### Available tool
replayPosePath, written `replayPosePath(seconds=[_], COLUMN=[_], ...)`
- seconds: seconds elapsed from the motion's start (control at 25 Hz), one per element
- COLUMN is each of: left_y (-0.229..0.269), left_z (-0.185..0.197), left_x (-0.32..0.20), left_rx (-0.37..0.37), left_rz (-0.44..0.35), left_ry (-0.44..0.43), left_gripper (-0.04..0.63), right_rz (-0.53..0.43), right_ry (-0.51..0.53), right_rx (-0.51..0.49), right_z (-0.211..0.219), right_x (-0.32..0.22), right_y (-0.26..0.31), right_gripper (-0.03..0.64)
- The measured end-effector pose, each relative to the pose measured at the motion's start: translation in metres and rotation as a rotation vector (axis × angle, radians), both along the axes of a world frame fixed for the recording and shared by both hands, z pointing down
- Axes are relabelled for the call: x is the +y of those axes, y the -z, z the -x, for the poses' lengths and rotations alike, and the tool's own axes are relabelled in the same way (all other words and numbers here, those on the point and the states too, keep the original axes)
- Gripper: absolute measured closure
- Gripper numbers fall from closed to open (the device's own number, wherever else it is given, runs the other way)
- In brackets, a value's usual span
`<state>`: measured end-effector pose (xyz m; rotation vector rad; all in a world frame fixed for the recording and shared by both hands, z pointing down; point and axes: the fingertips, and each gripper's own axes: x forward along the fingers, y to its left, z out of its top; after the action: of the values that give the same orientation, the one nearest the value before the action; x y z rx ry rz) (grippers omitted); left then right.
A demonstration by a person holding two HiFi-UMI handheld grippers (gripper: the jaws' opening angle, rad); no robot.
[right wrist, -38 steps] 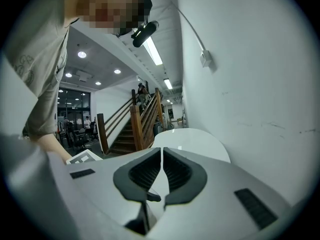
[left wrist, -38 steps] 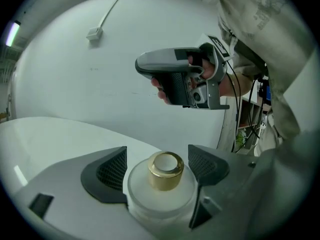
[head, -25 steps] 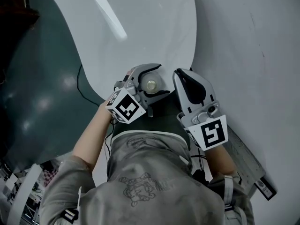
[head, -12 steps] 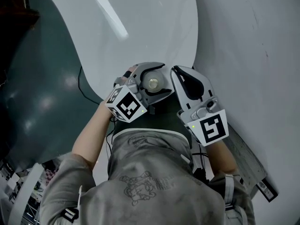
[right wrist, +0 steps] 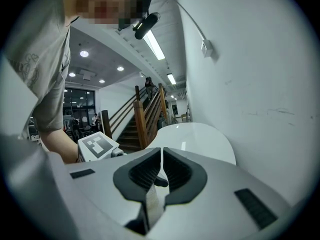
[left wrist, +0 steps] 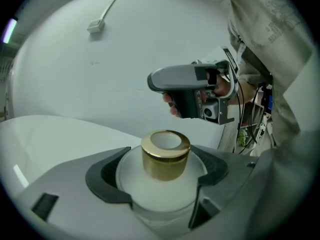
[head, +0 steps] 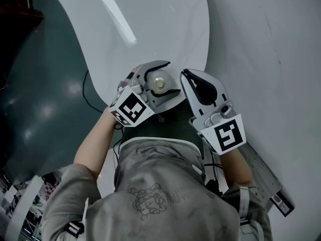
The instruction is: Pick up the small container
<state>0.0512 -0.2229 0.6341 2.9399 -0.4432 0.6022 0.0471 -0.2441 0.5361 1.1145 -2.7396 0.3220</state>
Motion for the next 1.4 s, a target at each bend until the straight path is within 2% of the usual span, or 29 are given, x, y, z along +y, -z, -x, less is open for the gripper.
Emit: replayPosePath(seconds=[0.44,0.6,0.96,1.4], left_y=[0.102,0.157,0.262,0.368], left_z=[0.032,0.042,0.066,0.115], left_x=[-0.040,-0.045,-0.056,-0.067], left_rx=[0.037,0.093,0.098,0.137], left_rz=[-0.047,-0.048,-0.147,-0.225], left_ry=[0.159,0.187,0.260,0.457], left_gripper=[0.241,0.241,0.241,0.241], right_rz=[-0.078,-0.105,-0.216,-0.310], right_ry=[-0.015,-0.046,-0.109,-0.198], right_rx=[0.023,0.030,0.015,-0.027], right_z=[0.002,0.001,-0.001,-0.012], right_x=[-0.017,-0.023,-0.023,-0.003], right_y=[0.084,0.124,0.223,0.319], right_gripper=[0.581,0.581,0.581,0.581])
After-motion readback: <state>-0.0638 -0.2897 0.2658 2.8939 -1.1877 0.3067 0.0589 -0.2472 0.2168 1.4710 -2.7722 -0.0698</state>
